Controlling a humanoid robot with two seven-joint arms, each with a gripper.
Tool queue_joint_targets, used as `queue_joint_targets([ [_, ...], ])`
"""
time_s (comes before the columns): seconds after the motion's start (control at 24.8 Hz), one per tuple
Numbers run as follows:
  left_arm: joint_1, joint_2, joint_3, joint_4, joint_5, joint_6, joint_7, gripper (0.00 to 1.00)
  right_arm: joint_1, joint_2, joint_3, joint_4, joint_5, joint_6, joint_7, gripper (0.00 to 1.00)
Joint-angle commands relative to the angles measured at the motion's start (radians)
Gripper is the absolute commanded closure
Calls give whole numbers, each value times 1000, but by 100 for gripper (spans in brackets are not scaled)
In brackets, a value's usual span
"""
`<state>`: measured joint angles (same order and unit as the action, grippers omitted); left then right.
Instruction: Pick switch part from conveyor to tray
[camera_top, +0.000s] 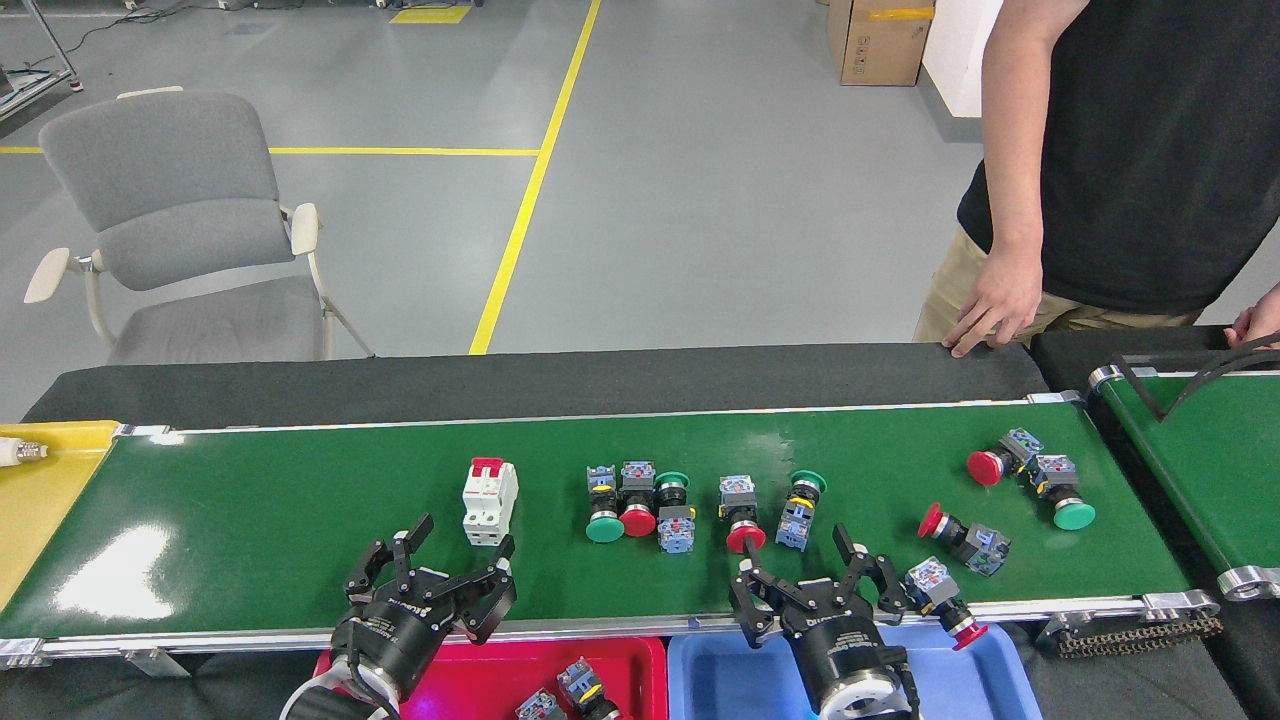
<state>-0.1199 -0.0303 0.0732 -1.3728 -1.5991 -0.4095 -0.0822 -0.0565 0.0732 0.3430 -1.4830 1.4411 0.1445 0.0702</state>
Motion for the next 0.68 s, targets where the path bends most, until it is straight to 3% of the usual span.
queue_joint_targets([
  [0.0,-46,6,3,24,-2,9,4,0,-31,8,8,13,-2,-3,2,0],
  [0.08,-80,7,3,66,-2,44,4,3,-56,11,10,52,-2,-3,2,0],
  [0.12,-99,9,-3,94,-2,75,9,9,-72,16,10,75,-2,-3,2,0],
  [0.2,-130,15,-3,146,-1,90,15,38,-106,23,10,128,-4,-2,2,0],
  [0.28,-138,24,7,173,18,86,15,77,-149,45,10,179,-4,0,0,0],
  [0.36,-142,27,13,198,64,86,16,91,-195,65,10,234,-5,3,-3,0],
  [0.44,-141,43,7,190,114,84,36,97,-226,83,10,283,-4,7,-3,1],
  [0.52,-141,63,3,156,159,44,65,100,-238,83,10,306,-4,7,-4,16],
  [0.64,-124,72,16,84,182,-87,70,100,-235,68,10,308,-4,-2,-1,57],
])
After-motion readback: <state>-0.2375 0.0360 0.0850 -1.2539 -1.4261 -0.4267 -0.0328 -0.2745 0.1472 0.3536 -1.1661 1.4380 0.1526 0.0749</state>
